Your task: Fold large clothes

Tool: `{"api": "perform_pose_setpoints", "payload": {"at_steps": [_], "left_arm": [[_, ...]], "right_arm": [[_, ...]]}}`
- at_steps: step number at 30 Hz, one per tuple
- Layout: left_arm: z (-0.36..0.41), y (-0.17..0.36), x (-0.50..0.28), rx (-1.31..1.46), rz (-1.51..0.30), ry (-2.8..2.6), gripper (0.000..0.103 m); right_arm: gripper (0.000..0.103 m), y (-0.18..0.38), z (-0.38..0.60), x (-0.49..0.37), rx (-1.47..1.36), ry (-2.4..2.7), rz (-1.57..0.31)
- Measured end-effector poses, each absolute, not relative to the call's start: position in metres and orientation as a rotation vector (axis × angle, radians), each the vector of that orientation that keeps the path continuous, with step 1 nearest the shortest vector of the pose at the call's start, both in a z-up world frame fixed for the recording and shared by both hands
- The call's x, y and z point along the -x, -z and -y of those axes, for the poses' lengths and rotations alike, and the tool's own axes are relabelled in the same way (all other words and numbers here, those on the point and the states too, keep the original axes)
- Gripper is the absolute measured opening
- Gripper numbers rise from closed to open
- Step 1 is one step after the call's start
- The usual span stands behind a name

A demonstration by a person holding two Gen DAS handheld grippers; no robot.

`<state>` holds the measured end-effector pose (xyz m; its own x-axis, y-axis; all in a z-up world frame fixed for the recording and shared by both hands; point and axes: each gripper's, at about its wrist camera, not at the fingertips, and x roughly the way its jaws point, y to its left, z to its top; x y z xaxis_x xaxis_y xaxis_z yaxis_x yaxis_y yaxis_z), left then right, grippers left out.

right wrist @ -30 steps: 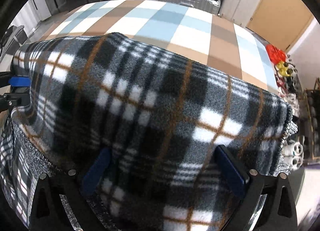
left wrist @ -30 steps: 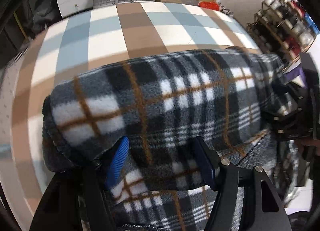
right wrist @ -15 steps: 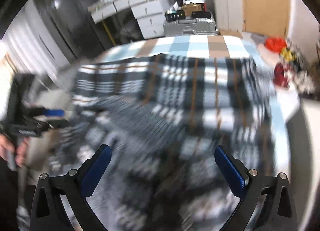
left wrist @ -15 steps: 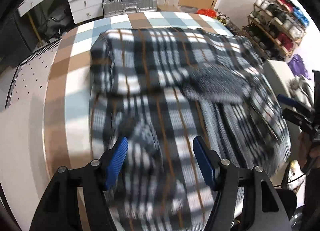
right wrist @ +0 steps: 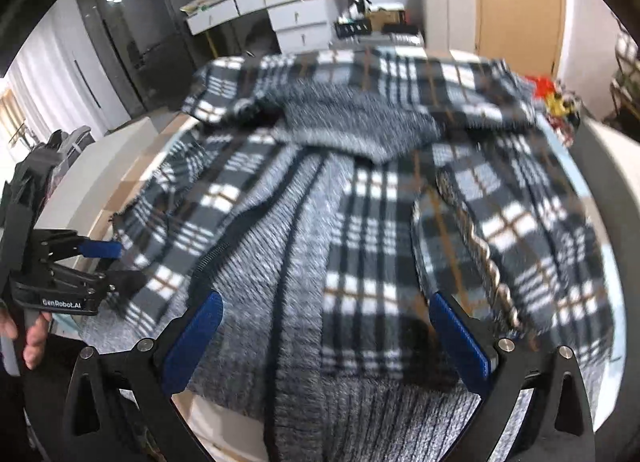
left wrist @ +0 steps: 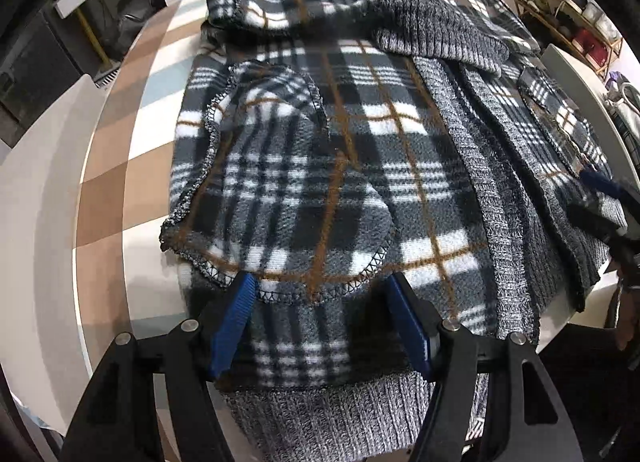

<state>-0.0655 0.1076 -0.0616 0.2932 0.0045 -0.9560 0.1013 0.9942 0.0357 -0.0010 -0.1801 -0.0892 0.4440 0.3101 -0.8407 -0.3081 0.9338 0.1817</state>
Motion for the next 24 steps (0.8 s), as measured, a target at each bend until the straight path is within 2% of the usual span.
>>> {"api": "perform_pose_setpoints", "payload": {"at_steps": [2, 6, 10, 14, 20, 23, 24], "left_arm": [[-0.105, 0.062, 0.066, -0.126, -1.261, 0.062, 0.064], [-0.115, 0.057, 0.068, -0.052, -1.237, 0.074, 0.064], [-0.128, 0.056, 0.062, 0.033, -1.219, 0.057, 0.064], [-0.137, 0.046, 0.063, 0.071, -1.175, 0.022, 0.064], [-0.137, -0.012, 0.096, -0.055, -0.834, -0.126, 0.065], [-0.139, -0.024, 0.102, -0.067, -0.749, -0.163, 0.083], [-0.141, -0.026, 0.100, -0.068, -0.734, -0.158, 0.083]], "right_arm": [[0.103, 0.100, 0.181, -0.002, -0.008, -0.398, -1.096], [0.103, 0.082, 0.186, 0.003, -0.052, -0.417, -1.024], [0.103, 0.094, 0.182, 0.001, -0.029, -0.435, -1.080], [0.103, 0.086, 0.182, 0.003, -0.049, -0.463, -1.035], [0.103, 0.054, 0.191, 0.014, -0.186, -0.535, -0.891], [0.103, 0.044, 0.185, 0.020, -0.194, -0.549, -0.841], [0.103, 0.040, 0.185, 0.023, -0.205, -0.560, -0.828]]}}
